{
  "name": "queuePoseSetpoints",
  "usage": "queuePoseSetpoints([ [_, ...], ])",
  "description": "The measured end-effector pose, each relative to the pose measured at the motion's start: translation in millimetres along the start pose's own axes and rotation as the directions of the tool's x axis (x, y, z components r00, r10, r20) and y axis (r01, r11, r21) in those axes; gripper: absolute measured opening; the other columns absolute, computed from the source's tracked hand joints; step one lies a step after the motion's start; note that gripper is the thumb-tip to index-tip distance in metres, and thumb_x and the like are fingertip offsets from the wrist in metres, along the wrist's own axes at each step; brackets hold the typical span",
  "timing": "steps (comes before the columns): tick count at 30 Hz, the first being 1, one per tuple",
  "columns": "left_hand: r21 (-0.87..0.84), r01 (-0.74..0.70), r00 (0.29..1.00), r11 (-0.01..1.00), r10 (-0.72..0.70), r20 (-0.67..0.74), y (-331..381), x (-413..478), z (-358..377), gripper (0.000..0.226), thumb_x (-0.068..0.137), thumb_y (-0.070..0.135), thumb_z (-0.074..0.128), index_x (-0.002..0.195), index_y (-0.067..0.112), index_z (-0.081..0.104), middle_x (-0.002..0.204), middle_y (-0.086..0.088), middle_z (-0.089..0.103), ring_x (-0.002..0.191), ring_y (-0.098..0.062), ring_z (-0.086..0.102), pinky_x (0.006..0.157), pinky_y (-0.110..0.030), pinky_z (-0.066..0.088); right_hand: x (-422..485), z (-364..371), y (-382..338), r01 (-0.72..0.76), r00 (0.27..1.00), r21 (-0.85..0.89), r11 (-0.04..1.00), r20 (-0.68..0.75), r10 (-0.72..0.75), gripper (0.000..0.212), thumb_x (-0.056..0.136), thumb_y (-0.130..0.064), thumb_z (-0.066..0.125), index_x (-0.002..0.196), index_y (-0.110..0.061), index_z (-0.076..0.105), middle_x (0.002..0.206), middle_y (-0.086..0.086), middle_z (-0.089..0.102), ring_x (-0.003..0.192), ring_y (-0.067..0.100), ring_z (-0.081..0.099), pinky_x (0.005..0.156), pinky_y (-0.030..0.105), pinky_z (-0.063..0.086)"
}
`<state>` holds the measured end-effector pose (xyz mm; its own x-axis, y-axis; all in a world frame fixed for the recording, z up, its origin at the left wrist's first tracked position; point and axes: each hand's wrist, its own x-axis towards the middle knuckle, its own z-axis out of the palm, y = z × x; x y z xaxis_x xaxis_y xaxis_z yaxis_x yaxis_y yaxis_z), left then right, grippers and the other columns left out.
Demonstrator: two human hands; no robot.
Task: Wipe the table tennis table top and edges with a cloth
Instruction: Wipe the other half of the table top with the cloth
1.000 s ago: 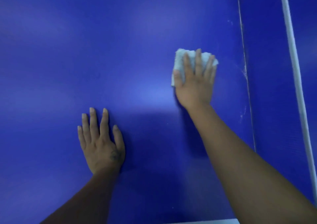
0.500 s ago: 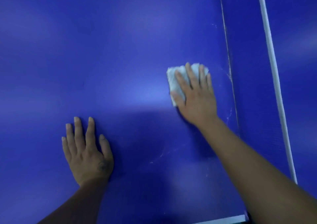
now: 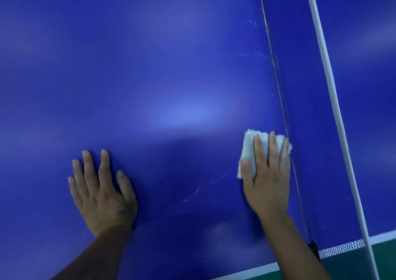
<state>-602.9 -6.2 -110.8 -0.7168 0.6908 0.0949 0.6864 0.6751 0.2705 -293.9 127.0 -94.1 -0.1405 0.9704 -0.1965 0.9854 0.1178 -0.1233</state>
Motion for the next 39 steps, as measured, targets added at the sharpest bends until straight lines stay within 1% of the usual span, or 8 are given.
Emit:
queuePoseSetpoints([
  [3, -0.011, 0.010, 1.000, 1.000, -0.010, 0.005, 1, -1, -1, 0.059, 0.107, 0.034, 0.044, 0.164, 0.020, 0.043, 0.177, -0.009, 0.026, 0.166, -0.029, 0.016, 0.135, -0.050, 0.007, -4, 0, -6, 0.002, 1.000, -0.017, 1.000, 0.017, -0.002, 0.069, 0.111, -0.055, 0.032, 0.172, -0.024, 0.019, 0.180, 0.008, 0.009, 0.165, 0.042, 0.001, 0.132, 0.062, 0.016],
  [8, -0.005, 0.007, 1.000, 1.000, -0.007, -0.001, 0, -1, 1, 0.057, 0.107, 0.034, 0.044, 0.163, 0.020, 0.044, 0.177, -0.009, 0.026, 0.166, -0.029, 0.016, 0.135, -0.050, 0.008, 91, -11, -27, 0.146, 0.989, -0.063, 0.987, -0.001, -0.146, 0.068, 0.112, -0.057, 0.024, 0.172, -0.025, 0.019, 0.180, 0.010, 0.008, 0.164, 0.045, 0.001, 0.133, 0.059, 0.007],
  [12, 0.003, -0.016, 0.999, 1.000, 0.016, -0.040, -4, -2, 4, 0.056, 0.109, 0.033, 0.044, 0.162, 0.019, 0.045, 0.176, -0.010, 0.028, 0.165, -0.030, 0.019, 0.135, -0.049, 0.009, 146, -17, -33, 0.080, 0.997, -0.016, 0.997, 0.009, -0.080, 0.069, 0.111, -0.062, 0.017, 0.172, -0.032, 0.009, 0.181, 0.002, -0.002, 0.166, 0.036, -0.008, 0.135, 0.053, -0.003],
  [18, 0.005, -0.015, 0.999, 1.000, 0.015, -0.031, -6, -1, 7, 0.055, 0.110, 0.036, 0.042, 0.164, 0.025, 0.042, 0.177, -0.006, 0.025, 0.166, -0.027, 0.015, 0.135, -0.049, 0.009, 35, 0, 6, 0.034, 0.997, -0.067, 0.997, -0.067, -0.038, 0.066, 0.115, -0.055, 0.022, 0.172, -0.022, 0.016, 0.179, 0.014, 0.010, 0.165, 0.044, 0.005, 0.133, 0.059, 0.009],
  [22, 0.004, -0.010, 1.000, 1.000, 0.010, -0.029, -7, -1, 6, 0.055, 0.110, 0.035, 0.042, 0.164, 0.024, 0.042, 0.177, -0.006, 0.026, 0.166, -0.027, 0.015, 0.135, -0.050, 0.009, -37, 7, 27, -0.042, 0.999, -0.033, 0.999, 0.013, 0.042, 0.070, 0.113, -0.056, 0.022, 0.172, -0.020, 0.016, 0.180, 0.014, 0.007, 0.165, 0.042, -0.001, 0.133, 0.062, 0.009],
  [31, 0.006, -0.020, 0.999, 1.000, 0.020, -0.038, -5, -2, 7, 0.056, 0.109, 0.033, 0.044, 0.164, 0.021, 0.043, 0.177, -0.009, 0.028, 0.166, -0.029, 0.018, 0.135, -0.050, 0.010, 44, 9, -48, -0.114, 0.989, 0.029, 0.993, -0.091, 0.117, 0.066, 0.114, -0.055, 0.021, 0.172, -0.024, 0.017, 0.180, 0.013, 0.006, 0.164, 0.045, 0.000, 0.133, 0.061, 0.003],
  [34, 0.007, -0.025, 0.999, 1.000, 0.026, -0.047, -7, -3, 8, 0.055, 0.109, 0.032, 0.045, 0.163, 0.020, 0.045, 0.176, -0.009, 0.029, 0.165, -0.031, 0.021, 0.134, -0.052, 0.012, 60, 17, -106, -0.038, 0.994, 0.024, 0.999, -0.106, 0.041, 0.065, 0.113, -0.056, 0.021, 0.171, -0.029, 0.020, 0.180, 0.011, 0.009, 0.164, 0.045, 0.003, 0.132, 0.061, 0.006],
  [39, 0.014, -0.038, 0.997, 0.999, 0.039, -0.062, -8, -4, 9, 0.054, 0.110, 0.031, 0.046, 0.162, 0.019, 0.046, 0.175, -0.009, 0.031, 0.165, -0.031, 0.022, 0.134, -0.052, 0.014, 2, 41, -169, 0.247, 0.960, 0.093, 0.965, -0.157, -0.231, 0.063, 0.112, -0.056, 0.034, 0.168, -0.027, 0.033, 0.178, 0.009, 0.021, 0.165, 0.043, 0.008, 0.130, 0.061, 0.015],
])
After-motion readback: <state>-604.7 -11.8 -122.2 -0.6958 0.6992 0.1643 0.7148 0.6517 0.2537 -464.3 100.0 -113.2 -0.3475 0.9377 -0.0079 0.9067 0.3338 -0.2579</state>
